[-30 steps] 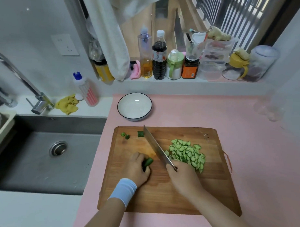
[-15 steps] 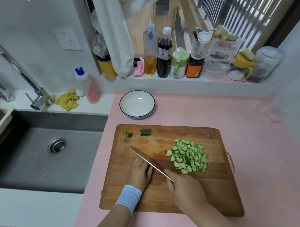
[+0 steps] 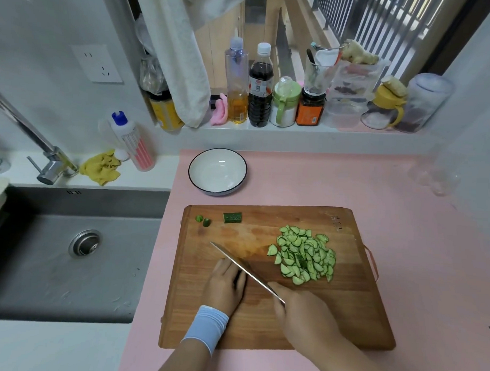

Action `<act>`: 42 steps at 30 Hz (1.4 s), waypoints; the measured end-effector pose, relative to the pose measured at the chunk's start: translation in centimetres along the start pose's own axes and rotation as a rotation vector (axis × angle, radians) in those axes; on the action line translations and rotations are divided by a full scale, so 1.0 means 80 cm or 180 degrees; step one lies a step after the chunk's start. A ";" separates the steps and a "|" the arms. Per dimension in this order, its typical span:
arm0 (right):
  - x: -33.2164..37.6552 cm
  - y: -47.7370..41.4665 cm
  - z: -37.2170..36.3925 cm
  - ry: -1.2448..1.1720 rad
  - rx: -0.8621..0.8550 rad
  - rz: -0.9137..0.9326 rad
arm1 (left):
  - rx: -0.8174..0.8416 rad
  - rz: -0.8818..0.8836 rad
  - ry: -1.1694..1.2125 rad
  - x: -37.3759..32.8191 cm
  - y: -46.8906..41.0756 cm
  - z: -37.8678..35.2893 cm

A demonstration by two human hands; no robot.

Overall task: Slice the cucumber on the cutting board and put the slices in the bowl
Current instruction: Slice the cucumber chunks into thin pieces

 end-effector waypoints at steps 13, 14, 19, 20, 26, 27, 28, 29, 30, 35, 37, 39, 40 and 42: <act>0.012 -0.037 -0.025 -0.0291 0.0020 0.0007 | -0.0037 0.0044 -0.0075 -0.002 -0.002 0.000; 0.012 -0.034 -0.026 -0.0246 -0.0001 0.0016 | -0.0027 0.0058 -0.0077 -0.002 -0.001 0.000; 0.003 -0.014 -0.024 -0.0186 -0.0073 0.0113 | 0.0028 0.0154 -0.0031 0.001 0.000 -0.001; 0.001 -0.010 -0.023 -0.0167 -0.0098 0.0138 | 0.0028 0.0156 -0.0023 0.001 0.000 -0.002; -0.006 -0.002 -0.015 -0.0130 -0.0125 0.0120 | 0.0021 0.0165 0.0012 0.001 0.001 -0.001; -0.006 -0.002 -0.015 -0.0136 -0.0123 0.0106 | 0.0023 0.0164 0.0005 0.001 0.001 -0.001; -0.006 -0.003 -0.014 -0.0143 -0.0116 0.0094 | 0.0016 0.0150 0.0003 0.001 0.002 -0.001; -0.006 -0.004 -0.013 -0.0158 -0.0103 0.0085 | 0.0012 0.0140 0.0008 0.000 0.002 -0.001; -0.004 -0.006 -0.013 -0.0187 -0.0081 0.0077 | 0.0007 0.0135 0.0008 0.000 0.002 0.000; 0.007 -0.029 -0.025 -0.0273 0.0023 -0.0014 | -0.0055 0.0125 -0.0069 -0.001 0.001 0.001; 0.010 -0.033 -0.029 -0.0273 0.0015 0.0013 | -0.0069 0.0124 -0.0080 -0.002 0.003 0.002; 0.010 -0.032 -0.030 -0.0282 0.0016 0.0030 | -0.0076 0.0135 -0.0064 -0.003 0.005 0.004; 0.009 -0.032 -0.031 -0.0271 0.0013 0.0030 | -0.0062 0.0132 -0.0064 -0.003 0.006 0.005; 0.009 -0.030 -0.032 -0.0241 -0.0012 0.0030 | -0.0032 0.0114 -0.0056 -0.001 0.005 0.005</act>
Point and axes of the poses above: each hand's wrist, its own y-axis away from the middle knuckle, its own z-axis out of the back of the hand, x = y × z, the point moved 2 cm from there along -y, towards the middle knuckle, and after that the axes turned 14 degrees about -x, right-handed, at the moved point
